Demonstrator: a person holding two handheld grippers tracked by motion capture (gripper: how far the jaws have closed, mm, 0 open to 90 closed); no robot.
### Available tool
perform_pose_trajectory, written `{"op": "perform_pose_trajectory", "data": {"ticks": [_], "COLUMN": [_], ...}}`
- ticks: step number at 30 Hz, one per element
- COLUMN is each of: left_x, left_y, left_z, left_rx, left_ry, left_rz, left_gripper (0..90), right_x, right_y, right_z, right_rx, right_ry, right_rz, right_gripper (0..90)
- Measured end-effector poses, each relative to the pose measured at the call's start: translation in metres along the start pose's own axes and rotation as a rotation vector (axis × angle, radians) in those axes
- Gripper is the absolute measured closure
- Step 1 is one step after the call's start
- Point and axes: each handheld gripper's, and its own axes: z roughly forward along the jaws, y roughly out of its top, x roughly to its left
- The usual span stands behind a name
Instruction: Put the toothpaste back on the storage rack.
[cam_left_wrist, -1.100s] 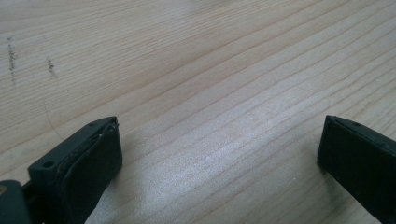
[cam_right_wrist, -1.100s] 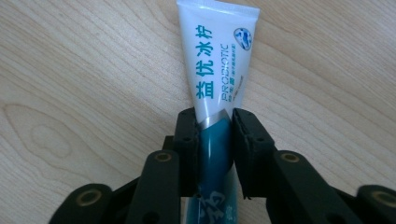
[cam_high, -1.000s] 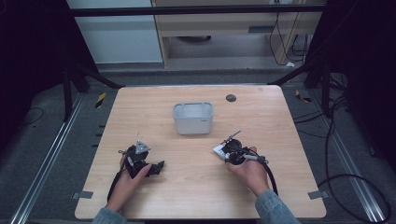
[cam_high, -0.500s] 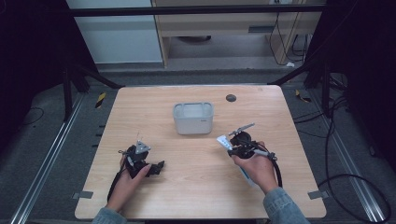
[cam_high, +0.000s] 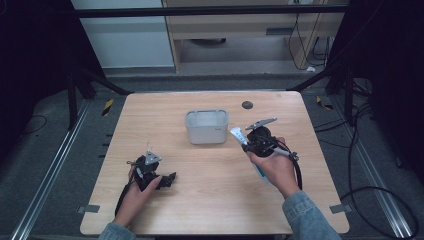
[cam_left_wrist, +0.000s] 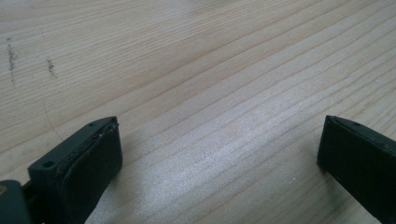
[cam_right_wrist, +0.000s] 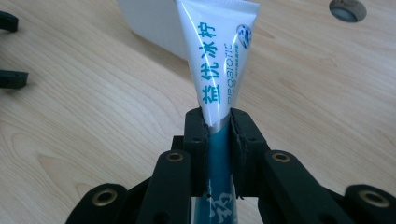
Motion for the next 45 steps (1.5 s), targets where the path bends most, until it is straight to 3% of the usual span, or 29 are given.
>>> {"op": "perform_pose_trajectory", "data": {"ticks": [19, 35, 45], "left_x": [0.0, 0.0, 0.0], "left_y": [0.0, 0.0, 0.0], "left_z": [0.0, 0.0, 0.0], "left_rx": [0.002, -0.003, -0.002], "left_ry": [0.0, 0.0, 0.001], "left_rz": [0.002, -0.002, 0.002], "left_gripper": [0.0, 0.0, 0.0], "right_x": [0.008, 0.026, 0.046], "right_y": [0.028, 0.057, 0.077], "right_z": [-0.007, -0.01, -0.006], "right_rx": [-0.075, -0.147, -0.191], "right_ry": [0.028, 0.059, 0.073], "right_rz": [-0.021, -0.026, -0.045], "right_gripper": [78.3, 78.5, 78.7]}}
